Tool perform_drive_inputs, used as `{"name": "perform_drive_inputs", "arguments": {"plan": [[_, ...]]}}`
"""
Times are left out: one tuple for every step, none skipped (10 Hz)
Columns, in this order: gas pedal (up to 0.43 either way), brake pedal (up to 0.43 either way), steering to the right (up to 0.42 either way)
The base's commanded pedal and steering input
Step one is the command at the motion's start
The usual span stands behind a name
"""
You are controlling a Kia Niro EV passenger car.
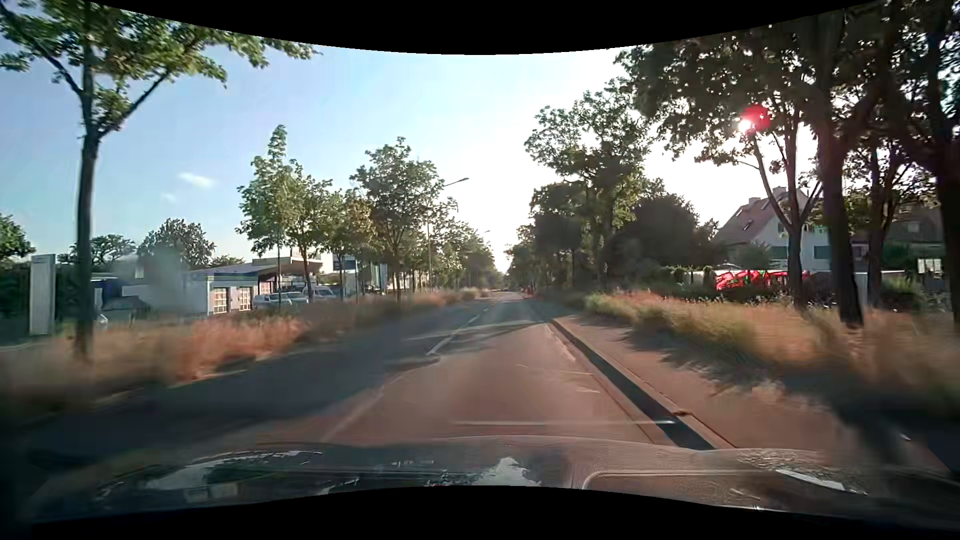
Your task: Follow the waypoints while adhering to traffic rules and regulations
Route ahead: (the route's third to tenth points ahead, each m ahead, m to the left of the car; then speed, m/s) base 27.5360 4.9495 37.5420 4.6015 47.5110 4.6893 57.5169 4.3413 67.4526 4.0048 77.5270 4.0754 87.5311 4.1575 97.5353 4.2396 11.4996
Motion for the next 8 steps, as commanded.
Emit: {"name": "perform_drive_inputs", "arguments": {"plan": [[0.087, 0.000, -0.001], [0.087, 0.000, -0.001], [0.087, 0.000, -0.001], [0.087, 0.000, 0.000], [0.087, 0.000, -0.001], [0.087, 0.000, -0.001], [0.138, 0.000, -0.001], [0.087, 0.000, -0.001]]}}
